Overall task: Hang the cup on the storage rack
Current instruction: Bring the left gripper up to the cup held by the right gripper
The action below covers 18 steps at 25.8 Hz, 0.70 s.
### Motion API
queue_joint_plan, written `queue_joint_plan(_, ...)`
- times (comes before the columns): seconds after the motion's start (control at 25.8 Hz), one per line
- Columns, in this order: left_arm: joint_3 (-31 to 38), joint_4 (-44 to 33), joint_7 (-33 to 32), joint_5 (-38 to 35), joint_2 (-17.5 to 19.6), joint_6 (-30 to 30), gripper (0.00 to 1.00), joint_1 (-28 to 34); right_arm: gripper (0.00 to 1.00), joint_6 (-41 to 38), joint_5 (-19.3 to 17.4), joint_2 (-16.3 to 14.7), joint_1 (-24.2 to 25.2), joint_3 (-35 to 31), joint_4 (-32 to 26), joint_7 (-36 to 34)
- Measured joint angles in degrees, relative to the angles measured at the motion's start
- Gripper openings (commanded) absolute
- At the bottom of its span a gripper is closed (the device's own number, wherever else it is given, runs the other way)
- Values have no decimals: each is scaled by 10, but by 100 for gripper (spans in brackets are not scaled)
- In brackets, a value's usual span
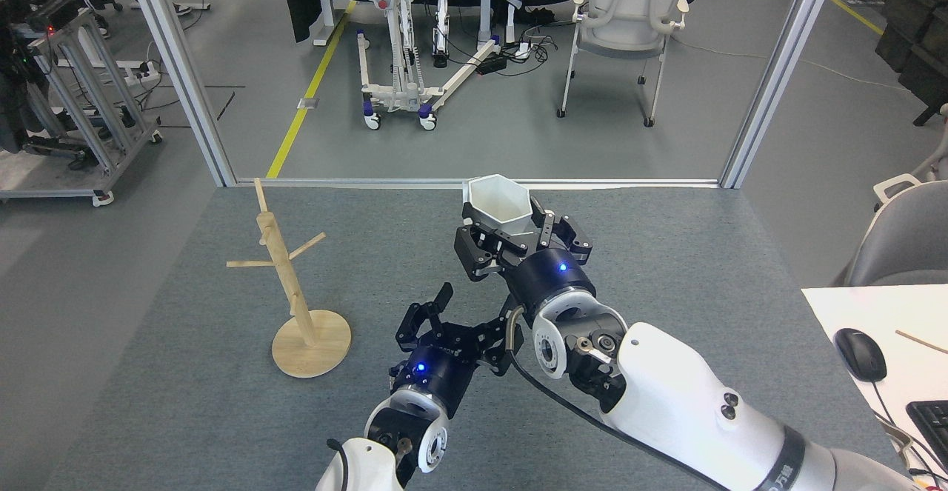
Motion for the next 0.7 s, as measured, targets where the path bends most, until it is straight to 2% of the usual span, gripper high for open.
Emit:
queue_joint_plan(0.27,1,30,-10,1,-3,12,98,-50,0,1,0,2,0,0,0,3)
queue_joint_plan(0.7,3,68,-12,1,-4,17,98,-81,0,6,0,1,2,0,1,7)
